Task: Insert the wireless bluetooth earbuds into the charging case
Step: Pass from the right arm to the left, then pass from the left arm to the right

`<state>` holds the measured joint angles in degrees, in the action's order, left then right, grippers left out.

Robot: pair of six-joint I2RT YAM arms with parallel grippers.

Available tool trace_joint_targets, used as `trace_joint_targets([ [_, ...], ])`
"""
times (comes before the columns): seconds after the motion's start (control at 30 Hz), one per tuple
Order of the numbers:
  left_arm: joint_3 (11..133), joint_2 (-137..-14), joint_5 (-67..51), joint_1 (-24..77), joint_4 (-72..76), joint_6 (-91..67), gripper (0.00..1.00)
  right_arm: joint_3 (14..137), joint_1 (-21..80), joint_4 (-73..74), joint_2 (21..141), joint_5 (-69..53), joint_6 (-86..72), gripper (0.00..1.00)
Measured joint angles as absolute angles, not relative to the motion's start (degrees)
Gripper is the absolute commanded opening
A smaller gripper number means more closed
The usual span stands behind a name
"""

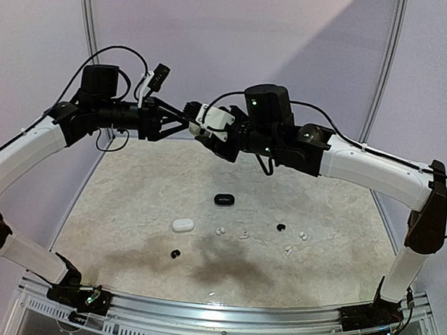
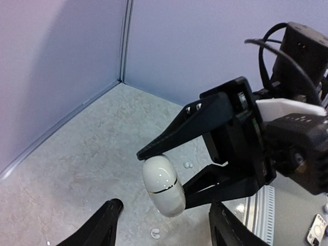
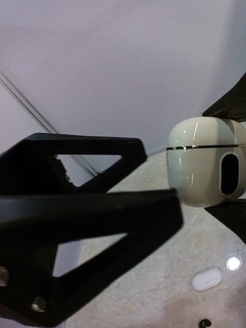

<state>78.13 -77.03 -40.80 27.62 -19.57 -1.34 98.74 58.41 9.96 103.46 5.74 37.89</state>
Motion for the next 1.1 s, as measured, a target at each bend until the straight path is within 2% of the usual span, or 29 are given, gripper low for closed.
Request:
trace_joint_targets([
  [0.07,78.5,-77.8,-41.3,28.1,-21.3,-0.3,0.59,98.7,58.8,9.0,103.5,5.9,38.3,0.26],
  [0.2,80.3,-79.6,-41.5,29.3,-24.2,1.1,0.44,98.7,59.3,7.6,103.5,6.5,39.2,0.25],
  [0.37,82.1,-80.5,-40.6,30.4,-25.8,2.4,0.34,98.8,59.8,6.9,103.5,6.9,41.0,0.25],
  [0.43,82.4,-80.5,-40.4,30.5,-26.0,2.8,0.24,98.8,60.0,6.7,103.5,6.9,41.5,0.24],
  [0.53,82.6,-80.6,-39.8,30.5,-26.3,2.0,0.01,99.0,60.0,6.5,103.5,7.4,42.8,0.24],
  [0.6,82.7,-80.6,-39.4,30.5,-26.4,1.5,0.0,99.1,60.0,6.3,103.7,7.4,43.2,0.26],
  [0.63,82.7,-80.6,-39.3,30.5,-26.4,1.5,0.0,99.1,60.1,6.3,103.8,7.4,43.3,0.3],
  [0.67,82.7,-80.6,-39.2,30.5,-26.5,1.5,0.0,99.2,60.1,6.2,103.9,7.4,43.5,0.38],
  [0.77,82.7,-80.6,-38.6,30.5,-26.5,1.5,0.0,99.8,60.1,6.3,104.4,7.6,43.8,0.7],
  [0.87,82.6,-80.6,-38.8,30.5,-26.4,2.8,0.0,100.0,60.0,6.6,104.4,7.4,42.6,0.95],
  [0.93,81.8,-80.1,-39.2,30.2,-25.8,4.3,0.0,101.5,59.6,9.4,104.4,5.1,40.6,0.99],
  [1.1,78.6,-77.9,-41.6,29.6,-24.3,10.2,0.0,104.8,56.1,14.6,104.4,-7.6,32.1,0.98],
])
